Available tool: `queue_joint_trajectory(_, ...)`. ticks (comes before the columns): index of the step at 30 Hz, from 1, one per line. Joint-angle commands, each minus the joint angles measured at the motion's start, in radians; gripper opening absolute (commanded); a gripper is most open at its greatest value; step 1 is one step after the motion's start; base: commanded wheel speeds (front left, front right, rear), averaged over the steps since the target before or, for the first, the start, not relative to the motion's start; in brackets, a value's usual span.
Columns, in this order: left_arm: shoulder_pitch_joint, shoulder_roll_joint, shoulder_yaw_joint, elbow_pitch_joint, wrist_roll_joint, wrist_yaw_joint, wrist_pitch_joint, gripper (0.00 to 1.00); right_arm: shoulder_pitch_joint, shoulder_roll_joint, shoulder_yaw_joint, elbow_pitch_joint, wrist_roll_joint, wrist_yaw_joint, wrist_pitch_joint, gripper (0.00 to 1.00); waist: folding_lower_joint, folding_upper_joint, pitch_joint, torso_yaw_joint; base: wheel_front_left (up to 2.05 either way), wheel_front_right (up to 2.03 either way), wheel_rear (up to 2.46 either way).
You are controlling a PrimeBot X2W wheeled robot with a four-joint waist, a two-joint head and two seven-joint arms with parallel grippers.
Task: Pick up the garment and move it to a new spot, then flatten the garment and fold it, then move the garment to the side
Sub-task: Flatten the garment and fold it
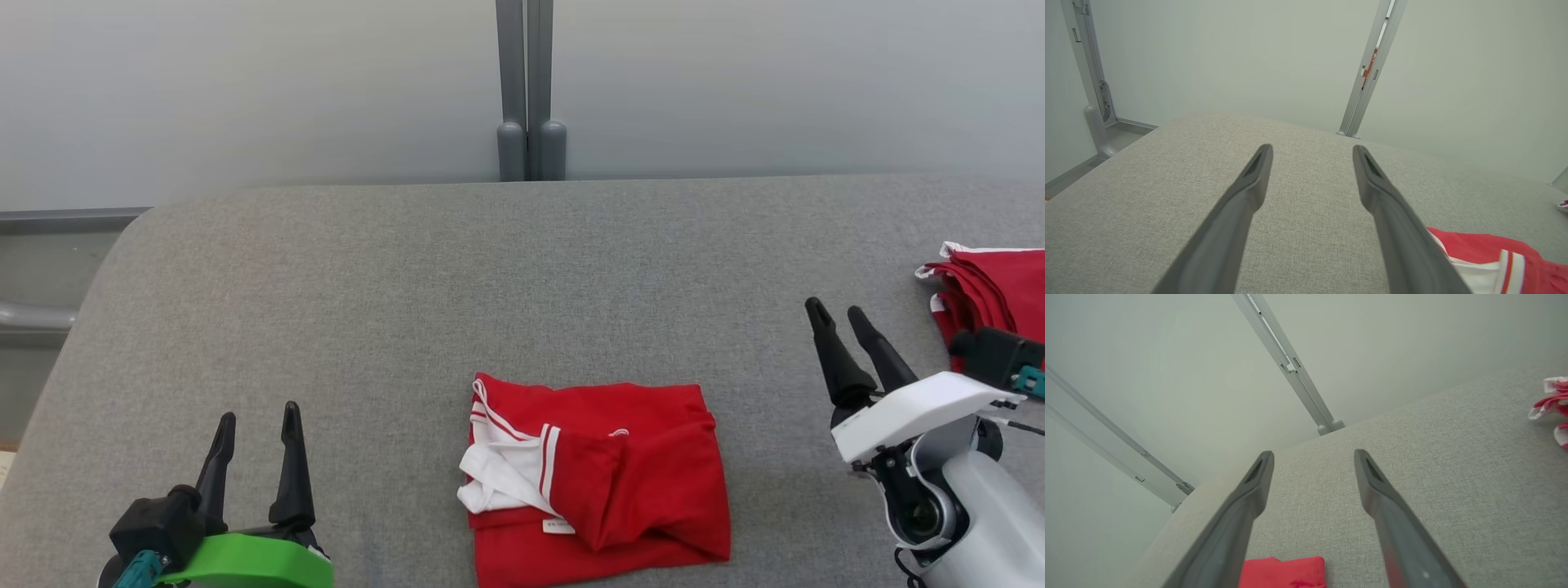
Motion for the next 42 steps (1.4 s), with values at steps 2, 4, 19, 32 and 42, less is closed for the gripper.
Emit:
queue_joint_trajectory(2,0.003,0.006,0.002,-0.004,0.006,0.002,-0.005,1.0,0.01,0.024,0.002,0.034,-0.037,0.001,0.0,0.63,0.0,0.0,0.004,0.0,0.0,0.0,0.0)
queue_joint_trajectory(4,0.0,0.007,-0.001,-0.005,0.007,-0.001,-0.007,1.0,-0.001,0.052,0.01,0.061,-0.059,0.001,0.006,0.0,0.0,0.0,0.004,0.003,0.0,0.0,0.0)
queue_joint_trajectory(19,-0.009,0.014,-0.017,0.01,0.004,-0.004,0.002,1.0,-0.042,0.241,0.216,0.278,-0.115,0.001,0.167,0.0,0.0,0.0,-0.002,0.123,0.0,0.0,0.0)
queue_joint_trajectory(32,-0.004,0.016,-0.013,0.005,-0.006,0.01,0.0,1.0,-0.063,0.245,0.515,0.113,0.027,0.001,0.164,0.0,0.0,0.0,0.002,0.134,0.0,0.0,0.0)
queue_joint_trajectory(42,0.007,0.021,0.001,-0.014,-0.008,0.017,-0.009,1.0,-0.128,0.097,0.437,0.011,0.013,0.001,-0.012,1.0,0.0,0.0,-0.004,0.039,0.0,0.0,0.0)
